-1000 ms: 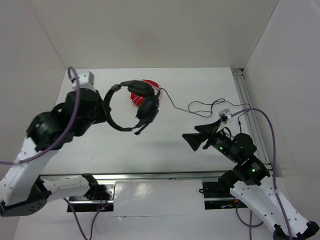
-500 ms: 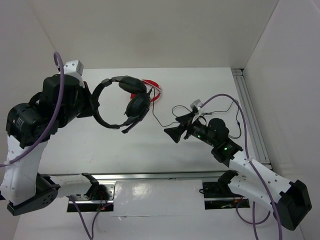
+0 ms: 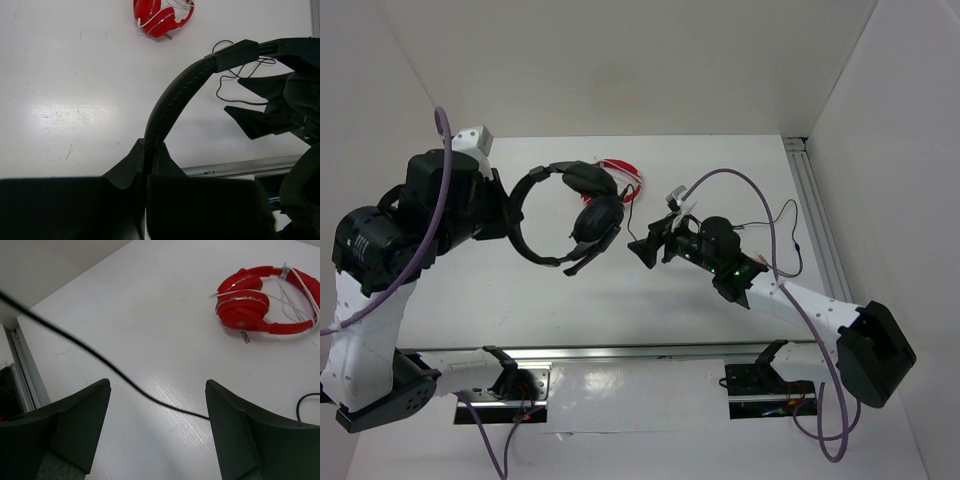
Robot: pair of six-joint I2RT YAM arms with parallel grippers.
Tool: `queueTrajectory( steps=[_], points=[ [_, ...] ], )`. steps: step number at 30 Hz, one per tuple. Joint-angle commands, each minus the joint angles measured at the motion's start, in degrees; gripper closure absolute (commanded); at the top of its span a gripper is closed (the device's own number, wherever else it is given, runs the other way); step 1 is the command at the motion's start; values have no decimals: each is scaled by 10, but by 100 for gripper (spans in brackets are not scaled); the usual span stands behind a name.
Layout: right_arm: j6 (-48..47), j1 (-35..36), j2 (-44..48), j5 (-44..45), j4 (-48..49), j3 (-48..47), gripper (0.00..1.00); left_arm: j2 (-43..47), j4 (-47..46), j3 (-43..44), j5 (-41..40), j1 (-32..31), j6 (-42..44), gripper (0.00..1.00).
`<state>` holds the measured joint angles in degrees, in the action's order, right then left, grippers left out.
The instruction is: Wrap the headphones
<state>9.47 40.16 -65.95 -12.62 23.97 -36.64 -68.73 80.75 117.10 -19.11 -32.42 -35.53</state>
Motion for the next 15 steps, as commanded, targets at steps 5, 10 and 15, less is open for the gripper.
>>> queueTrajectory(
  steps=[5, 10, 15],
  points=[
    [-7, 4, -73, 1, 105, -51, 29, 15, -33, 13, 29, 3, -2, 100],
    [-1, 4, -99, 7, 141, -29, 68, 21, -33, 13, 16, 9, -19, 100],
    [21, 17, -129, -5, 209, 17, 68, 41, -47, 1, 27, 9, -38, 100]
  ],
)
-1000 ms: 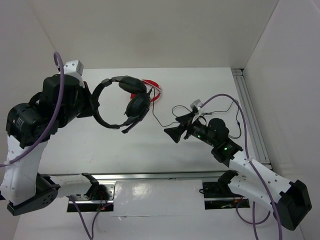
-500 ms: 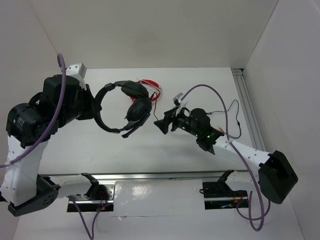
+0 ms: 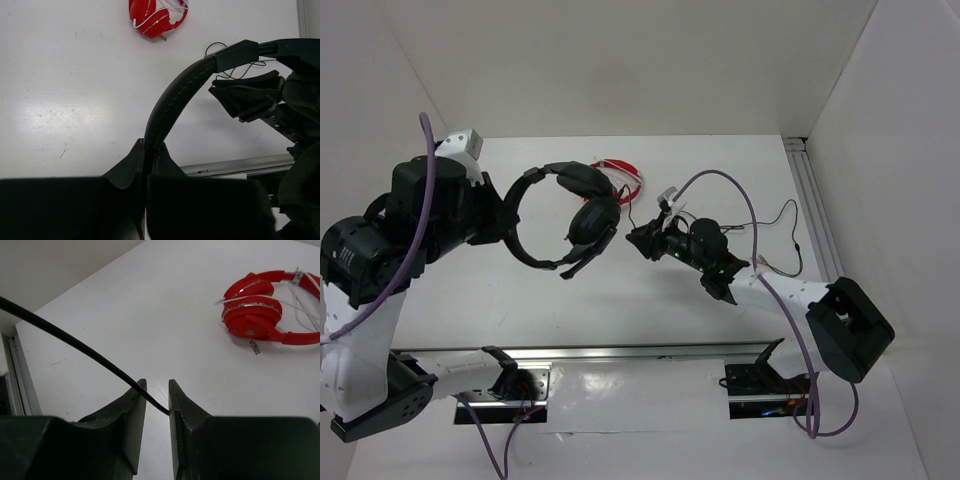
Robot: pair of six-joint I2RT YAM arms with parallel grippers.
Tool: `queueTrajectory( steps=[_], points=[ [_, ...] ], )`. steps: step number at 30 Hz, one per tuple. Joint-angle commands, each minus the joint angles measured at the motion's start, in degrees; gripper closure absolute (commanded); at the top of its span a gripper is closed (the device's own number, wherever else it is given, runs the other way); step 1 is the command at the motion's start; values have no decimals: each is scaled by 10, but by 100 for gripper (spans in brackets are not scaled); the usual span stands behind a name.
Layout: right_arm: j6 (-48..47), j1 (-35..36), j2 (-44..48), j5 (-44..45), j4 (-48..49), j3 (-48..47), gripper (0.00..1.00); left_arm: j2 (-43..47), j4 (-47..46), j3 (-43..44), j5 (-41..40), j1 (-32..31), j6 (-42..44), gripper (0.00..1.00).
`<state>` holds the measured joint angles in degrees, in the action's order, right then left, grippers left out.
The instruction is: Wrap the headphones
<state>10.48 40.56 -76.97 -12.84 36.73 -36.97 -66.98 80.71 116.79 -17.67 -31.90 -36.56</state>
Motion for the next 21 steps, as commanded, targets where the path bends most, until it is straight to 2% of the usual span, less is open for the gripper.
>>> queueTrajectory(
  steps=[1, 3, 5, 6, 9, 10, 13, 14, 17, 18, 21],
  points=[
    [17, 13, -31, -3, 95, 27, 68, 29, -53, 4, 12, 3, -28, 100],
    [17, 26, -42, -3, 95, 27, 77, 29, -53, 4, 18, 3, -33, 100],
    [17, 40, -50, 20, 95, 22, 97, 29, -53, 4, 19, 3, -40, 100],
    [17, 46, -50, 26, 95, 22, 100, 29, -59, -8, 13, 3, -48, 100],
    [23, 94, -41, 111, 101, 22, 100, 51, -89, -65, 0, 3, -82, 100],
    [30, 114, -24, 192, 94, 22, 100, 60, -101, -88, -18, 3, -94, 100],
    [54, 200, 2, 330, 56, 12, 100, 91, -145, -179, -52, 3, -149, 100],
    [62, 219, 15, 413, 38, 5, 100, 91, -152, -198, -68, 3, -163, 100],
    [81, 291, 15, 507, -47, -45, 100, 103, -166, -263, -101, 3, -218, 100],
    [81, 310, -1, 568, -84, -58, 100, 103, -182, -277, -109, 3, -243, 100],
    [81, 372, -36, 644, -148, -111, 100, 103, -195, -323, -144, 3, -299, 100]
  ],
)
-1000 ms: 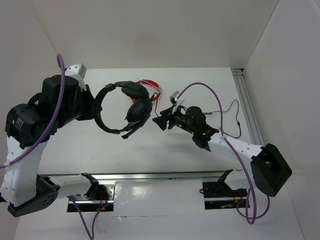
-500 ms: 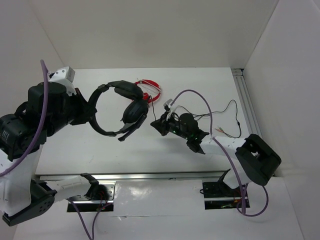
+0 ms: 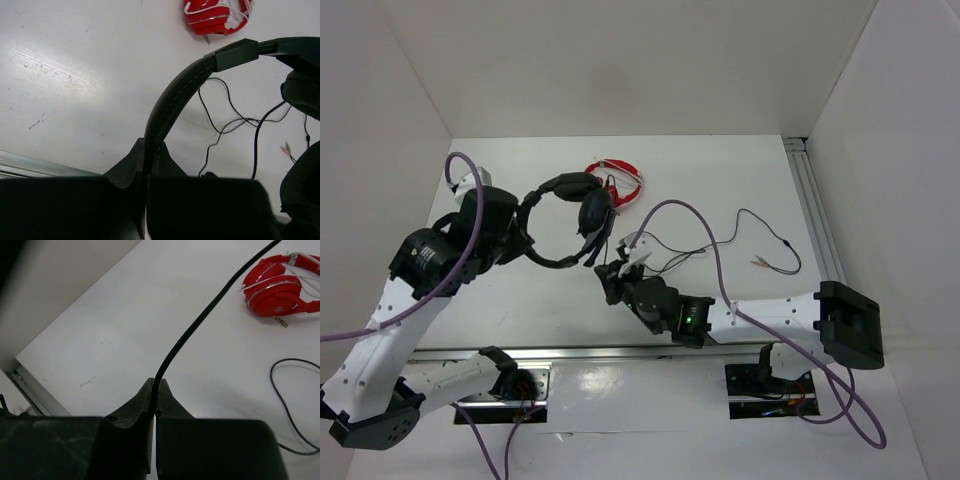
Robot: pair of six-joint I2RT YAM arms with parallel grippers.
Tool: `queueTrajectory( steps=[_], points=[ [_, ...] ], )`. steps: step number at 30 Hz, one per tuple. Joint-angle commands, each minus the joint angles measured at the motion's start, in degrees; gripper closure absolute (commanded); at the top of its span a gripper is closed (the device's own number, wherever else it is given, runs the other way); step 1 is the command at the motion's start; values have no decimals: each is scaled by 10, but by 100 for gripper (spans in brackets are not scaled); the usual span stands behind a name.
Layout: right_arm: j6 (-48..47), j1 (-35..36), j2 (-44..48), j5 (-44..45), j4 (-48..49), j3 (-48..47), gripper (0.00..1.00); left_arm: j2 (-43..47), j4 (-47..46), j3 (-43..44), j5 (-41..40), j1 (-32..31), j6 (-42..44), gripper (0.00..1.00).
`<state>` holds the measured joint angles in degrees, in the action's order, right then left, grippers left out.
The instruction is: Wrap the headphones
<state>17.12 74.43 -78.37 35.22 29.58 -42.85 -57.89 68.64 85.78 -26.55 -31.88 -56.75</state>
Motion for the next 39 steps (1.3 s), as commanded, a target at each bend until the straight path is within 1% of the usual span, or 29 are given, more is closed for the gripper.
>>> queueTrajectory(
  steps=[1, 4, 6, 8, 12, 16, 18, 20, 22, 25, 27, 28, 29, 30, 31, 32, 35, 36, 39],
  points=[
    [14, 53, -31, 171, -89, -64, 100, 12, -75, -28, -62, 3, -105, 100],
    [8, 74, -49, 152, -104, -86, 100, 0, -81, -45, -87, 3, -139, 100],
    [-3, 74, -49, 106, -104, -86, 100, -6, -81, -45, -104, 3, -150, 100],
    [-22, 89, -49, 76, -95, -92, 100, -13, -81, -51, -128, 3, -158, 100],
    [-52, 100, -7, -34, -76, -87, 100, -32, -64, -72, -166, 3, -171, 100],
    [-82, 100, 18, -103, -71, -92, 100, -45, -57, -104, -172, 3, -176, 100],
    [-89, 100, 18, -119, -89, -115, 100, -50, -57, -126, -172, 3, -183, 100],
    [-97, 100, 18, -119, -113, -128, 100, -50, -62, -139, -172, -3, -167, 100],
    [-104, 100, 24, -113, -132, -140, 100, -57, -68, -145, -190, -3, -145, 100],
    [-118, 100, 30, -119, -153, -164, 100, -92, -74, -140, -190, -8, -84, 100],
    [-143, 100, 30, -113, -203, -187, 100, -114, -64, -119, -185, -33, -43, 100],
    [-162, 100, 30, -113, -250, -214, 100, -134, -70, -113, -166, -33, -12, 100],
    [-175, 100, 30, -118, -276, -227, 100, -143, -70, -107, -157, -40, 10, 100],
    [-185, 92, 30, -130, -305, -240, 100, -152, -70, -101, -145, -40, 60, 100],
    [-197, 85, 37, -149, -332, -261, 100, -159, -65, -101, -140, -40, 74, 100],
    [-216, 71, 44, -197, -383, -271, 100, -165, -57, -101, -145, -45, 90, 100],
    [-232, 58, 62, -228, -442, -296, 100, -159, -57, -109, -140, -45, 123, 100],
    [-232, 58, 62, -219, -477, -302, 100, -151, -64, -114, -140, -45, 146, 100],
    [-232, 58, 67, -173, -531, -323, 100, -143, -64, -119, -120, -45, 184, 100]
  ],
)
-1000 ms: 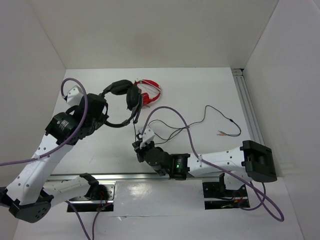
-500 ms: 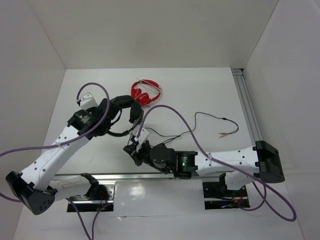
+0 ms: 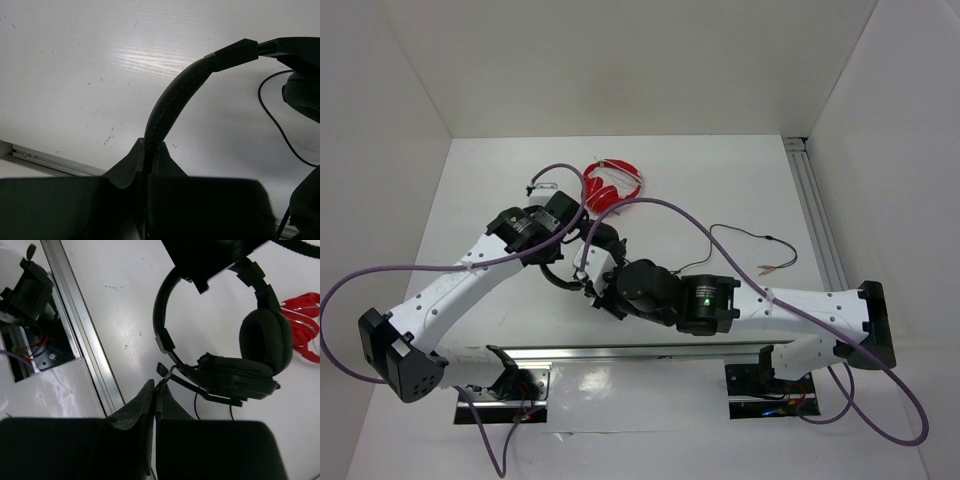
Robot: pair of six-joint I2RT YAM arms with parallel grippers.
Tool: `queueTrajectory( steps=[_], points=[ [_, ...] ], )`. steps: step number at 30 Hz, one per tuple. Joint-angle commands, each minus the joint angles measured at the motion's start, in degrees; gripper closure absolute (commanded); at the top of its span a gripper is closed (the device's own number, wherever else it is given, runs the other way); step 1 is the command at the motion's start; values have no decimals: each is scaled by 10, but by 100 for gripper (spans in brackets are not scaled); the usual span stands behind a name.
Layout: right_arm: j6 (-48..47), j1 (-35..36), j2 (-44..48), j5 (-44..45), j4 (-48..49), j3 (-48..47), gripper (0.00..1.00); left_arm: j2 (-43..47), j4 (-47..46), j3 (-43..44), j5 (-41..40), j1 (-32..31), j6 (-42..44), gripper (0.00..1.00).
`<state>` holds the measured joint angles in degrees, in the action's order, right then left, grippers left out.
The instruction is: Wrap the headphones
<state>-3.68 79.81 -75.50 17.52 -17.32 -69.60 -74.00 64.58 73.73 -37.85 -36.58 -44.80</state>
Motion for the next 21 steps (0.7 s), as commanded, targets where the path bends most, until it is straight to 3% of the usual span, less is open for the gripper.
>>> queueTrajectory(
  steps=[1, 6, 11, 16, 19, 21],
  points=[
    [-24, 4, 39, 15, -75, -61, 100, 24, -29, 1, -1, 2, 73, 100],
    [-24, 4, 2, 102, -147, -91, 100, 54, -41, -13, 37, -3, 104, 100],
    [-24, 17, 2, 217, -123, -77, 100, 66, -67, -32, 89, -3, 137, 100],
    [-61, 22, 22, 404, 29, 2, 100, 61, -82, -43, 162, -33, 161, 100],
    [-130, 22, 36, 443, 177, 61, 100, 61, -94, -48, 187, -63, 176, 100],
    [-170, 9, 47, 450, 253, 78, 95, 61, -94, -48, 187, -75, 176, 100]
  ],
)
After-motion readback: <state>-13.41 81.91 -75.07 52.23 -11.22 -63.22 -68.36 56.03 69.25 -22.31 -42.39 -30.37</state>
